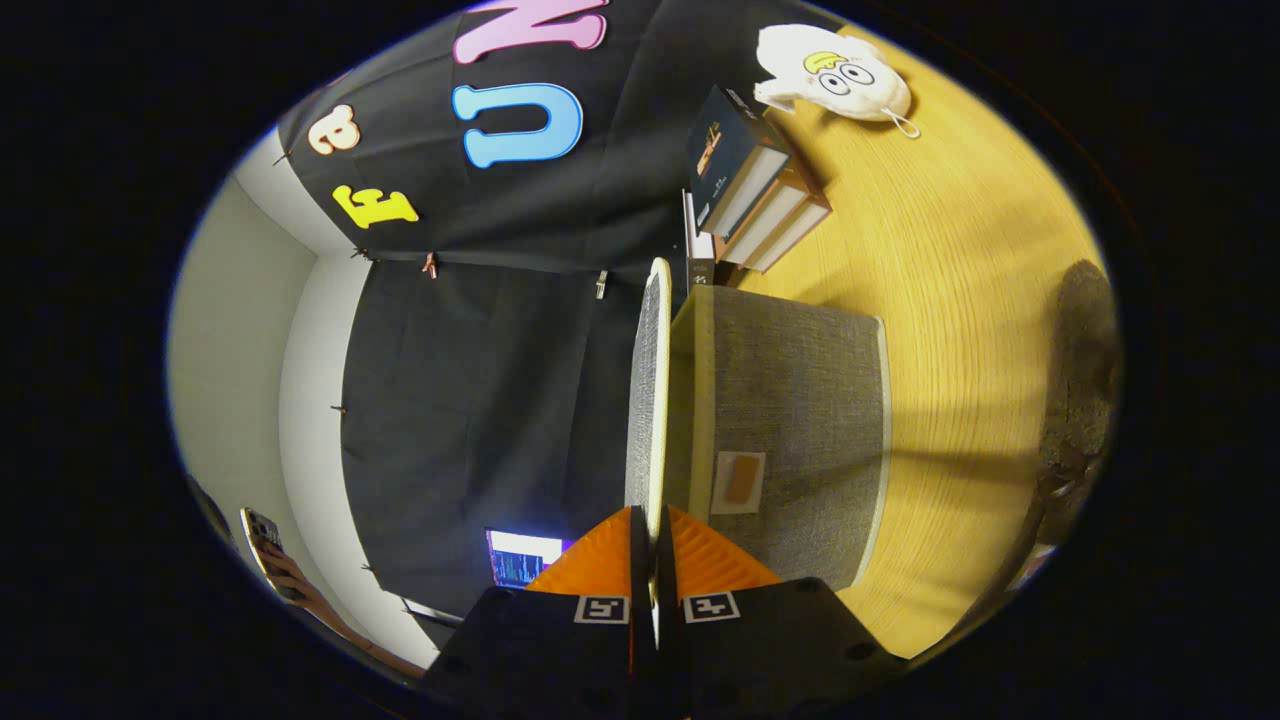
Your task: Open the storage box then place both shoes into the box .Put the left shoe in first, then the right shoe, with the right side of both shoes facing outward in a uniform manner.
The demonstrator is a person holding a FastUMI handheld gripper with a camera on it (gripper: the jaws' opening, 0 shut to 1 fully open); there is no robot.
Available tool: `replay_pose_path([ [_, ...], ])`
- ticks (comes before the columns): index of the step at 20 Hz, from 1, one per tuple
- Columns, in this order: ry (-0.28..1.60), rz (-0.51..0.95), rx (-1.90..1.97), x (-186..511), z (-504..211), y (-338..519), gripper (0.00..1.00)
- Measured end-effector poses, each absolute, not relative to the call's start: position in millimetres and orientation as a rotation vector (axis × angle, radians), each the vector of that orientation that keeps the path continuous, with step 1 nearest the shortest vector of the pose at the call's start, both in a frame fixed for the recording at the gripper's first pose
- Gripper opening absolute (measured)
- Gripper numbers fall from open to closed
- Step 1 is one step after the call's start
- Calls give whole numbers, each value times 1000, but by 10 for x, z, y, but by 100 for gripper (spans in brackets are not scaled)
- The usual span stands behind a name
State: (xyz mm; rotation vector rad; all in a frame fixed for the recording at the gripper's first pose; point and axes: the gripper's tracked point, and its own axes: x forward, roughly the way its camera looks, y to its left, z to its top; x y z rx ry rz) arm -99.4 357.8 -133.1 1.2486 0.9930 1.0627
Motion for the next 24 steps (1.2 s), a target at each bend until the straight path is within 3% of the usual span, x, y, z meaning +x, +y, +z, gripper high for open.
replay_pose_path([
  [11, 800, 1188, 1077, -1011, 42, 4351, 10],
  [22, 832, 1235, 1017, -1118, 458, 5666, 10],
  [24, 834, 1264, 983, -1171, 462, 5820, 17],
])
